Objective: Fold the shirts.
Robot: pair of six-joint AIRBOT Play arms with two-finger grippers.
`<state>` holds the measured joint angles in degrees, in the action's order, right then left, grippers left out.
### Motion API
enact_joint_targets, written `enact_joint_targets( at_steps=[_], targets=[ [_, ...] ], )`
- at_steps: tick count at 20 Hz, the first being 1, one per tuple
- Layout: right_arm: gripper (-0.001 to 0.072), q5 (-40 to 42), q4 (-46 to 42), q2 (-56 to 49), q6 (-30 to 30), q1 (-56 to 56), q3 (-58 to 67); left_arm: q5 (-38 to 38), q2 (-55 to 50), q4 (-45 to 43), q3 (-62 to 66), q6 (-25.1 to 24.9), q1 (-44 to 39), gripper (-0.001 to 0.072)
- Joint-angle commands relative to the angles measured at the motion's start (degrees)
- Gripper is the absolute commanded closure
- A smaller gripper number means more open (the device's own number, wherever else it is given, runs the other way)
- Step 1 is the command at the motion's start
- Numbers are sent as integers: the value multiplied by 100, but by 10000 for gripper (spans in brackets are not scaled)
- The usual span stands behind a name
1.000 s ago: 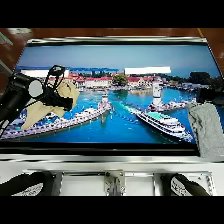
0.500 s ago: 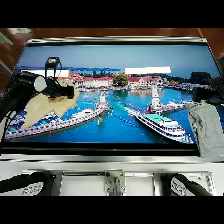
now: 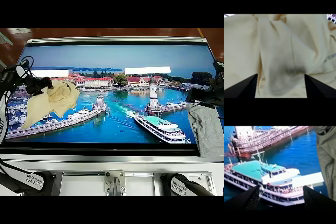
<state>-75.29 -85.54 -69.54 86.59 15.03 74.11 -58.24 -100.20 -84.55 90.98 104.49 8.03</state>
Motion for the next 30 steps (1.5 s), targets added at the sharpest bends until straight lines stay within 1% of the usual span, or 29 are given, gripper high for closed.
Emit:
enact_joint_targets(
  at_steps=[1,4,5,6,7,8,10,11,15,17,19,21,23,24,27,29,30],
  targets=[
    [69,55,68,-7,68,-2,4,-26,-595,474,125,-234,229,-8],
    [69,94,70,-7,254,-2,4,-24,-857,603,125,-328,210,0],
    [69,92,72,-7,282,-2,4,-22,-898,715,125,-328,210,80],
    [69,90,109,-4,282,-2,4,-20,-905,815,125,-332,210,405],
    [69,87,133,-4,284,-2,4,-28,-896,951,129,-415,208,652],
    [69,90,173,-4,284,-2,4,-50,-852,1233,131,-590,212,671],
    [69,122,166,-4,275,-2,4,22,-540,1967,133,-953,216,672],
    [69,149,164,7,240,-2,7,63,-280,2166,188,-1134,195,672],
    [69,205,166,328,-262,-2,109,81,1488,2210,833,-1777,-114,672],
    [69,214,164,671,-463,-2,350,184,2529,2210,1141,-1845,-424,672],
    [69,372,170,1113,-501,-2,636,476,3484,2208,1235,-1880,-837,673],
    [69,640,179,1637,-498,-2,828,485,4107,2208,1222,-1873,-1307,672],
    [69,693,302,2098,-498,-2,874,247,4334,2205,1217,-1650,-1838,672],
    [69,595,332,2302,-498,-2,874,118,4321,2205,1217,-1593,-2127,672],
    [69,-70,376,2671,-472,-2,874,42,4006,2205,992,-1593,-3117,672],
    [69,-745,452,2702,-474,-2,872,81,3558,2205,715,-1593,-3753,672],
    [69,-929,450,2693,-472,-2,848,127,3244,2208,553,-1589,-4087,672]
  ],
)
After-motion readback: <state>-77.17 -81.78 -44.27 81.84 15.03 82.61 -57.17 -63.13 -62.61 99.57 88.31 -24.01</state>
